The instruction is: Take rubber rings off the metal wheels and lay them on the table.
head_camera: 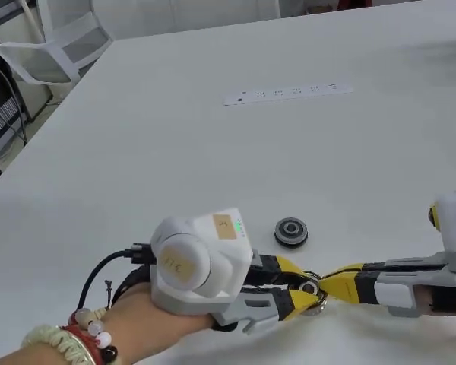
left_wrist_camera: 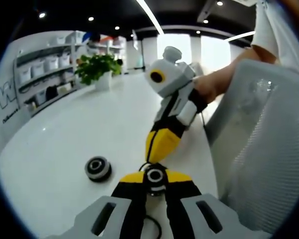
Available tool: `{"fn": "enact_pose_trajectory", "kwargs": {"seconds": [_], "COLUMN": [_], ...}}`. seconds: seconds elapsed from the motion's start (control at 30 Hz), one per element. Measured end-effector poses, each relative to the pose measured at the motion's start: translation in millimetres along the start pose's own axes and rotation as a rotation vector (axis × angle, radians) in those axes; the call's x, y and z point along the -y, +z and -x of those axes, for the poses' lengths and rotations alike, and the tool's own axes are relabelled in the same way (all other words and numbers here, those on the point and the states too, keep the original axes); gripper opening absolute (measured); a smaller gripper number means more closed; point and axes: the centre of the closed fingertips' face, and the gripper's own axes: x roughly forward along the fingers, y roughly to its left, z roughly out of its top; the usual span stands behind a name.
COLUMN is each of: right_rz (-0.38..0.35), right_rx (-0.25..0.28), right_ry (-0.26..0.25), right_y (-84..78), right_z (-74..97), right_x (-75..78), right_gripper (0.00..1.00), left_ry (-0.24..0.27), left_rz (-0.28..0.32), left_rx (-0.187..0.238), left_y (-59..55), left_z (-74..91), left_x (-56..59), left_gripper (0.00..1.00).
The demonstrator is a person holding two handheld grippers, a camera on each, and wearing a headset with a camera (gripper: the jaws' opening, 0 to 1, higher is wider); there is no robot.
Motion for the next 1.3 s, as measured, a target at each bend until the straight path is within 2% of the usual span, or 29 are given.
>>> {"fn": "enact_pose_trajectory", "kwargs": {"seconds": [0.07,0.1,0.13,0.17,0.4,0.5,0.57,0.67,0.73,0.8,0.87,1.03,1.13,1.23,1.27,1.3], "right_rz": [-0.016,0.021,0.014,-0.030,-0.055,-0.082,-0.087,-0.101,-0.107,-0.116,-0.127,-0.125,-0.134,-0.143,-0.148,-0.151], "right_rx": [-0.027,-0.018,-0.016,-0.011,-0.009,-0.005,-0.005,-0.006,0.002,0.009,0.009,0.002,0.001,0.002,0.004,0.003], "right_ry": [-0.017,-0.012,-0.016,-0.012,-0.004,0.002,0.003,0.002,0.007,0.010,0.014,0.017,0.021,0.024,0.028,0.028], "right_y": [-4.5,-1.7,-0.8,-1.5,-1.6,-2.0,-2.6,-3.3,-2.1,-1.1,-0.9,-2.5,-4.9,-8.7,-9.7,-10.5], "right_z": [-2.6,-4.5,-5.7,-3.6,-3.4,-2.5,-1.8,-0.9,0.2,1.4,2.3,4.7,8.0,13.1,14.7,15.4], "right_x": [2.0,0.2,1.6,1.1,-0.5,-1.4,-1.7,-1.7,-2.9,-3.7,-5.0,-9.2,-14.9,-20.0,-23.4,-23.8], "right_gripper": [0.00,0.00,0.00,0.00,0.00,0.00,0.00,0.00,0.00,0.00,0.00,0.00,0.00,0.00,0.00,0.00], "left_ry": [0.000,0.000,0.000,0.000,-0.008,-0.015,-0.023,-0.024,-0.037,-0.030,-0.028,-0.020,0.001,0.020,0.022,0.031], "left_rz": [0.001,0.000,0.000,0.001,0.017,0.015,0.009,0.020,0.047,0.048,0.026,0.037,0.011,-0.003,-0.012,-0.019], "left_rx": [-0.001,-0.002,-0.003,-0.004,-0.025,-0.034,-0.027,0.005,0.019,0.032,0.056,0.091,0.115,0.122,0.114,0.089], "left_y": [0.1,0.1,0.1,0.1,0.1,0.8,4.9,16.0,22.7,30.2,39.2,56.3,64.7,65.2,63.0,57.5], "left_z": [-0.2,-0.1,-0.2,-0.2,0.3,2.2,4.8,8.7,11.5,16.4,22.4,39.9,53.8,66.4,69.3,73.5], "left_x": [0.1,0.0,0.1,0.1,0.0,0.1,1.2,1.5,3.5,3.2,3.7,3.4,2.9,1.2,0.9,-0.8], "left_gripper": [0.14,0.14,0.14,0.14,0.14,0.17,0.20,0.27,0.36,0.42,0.45,0.51,0.53,0.54,0.55,0.55]}}
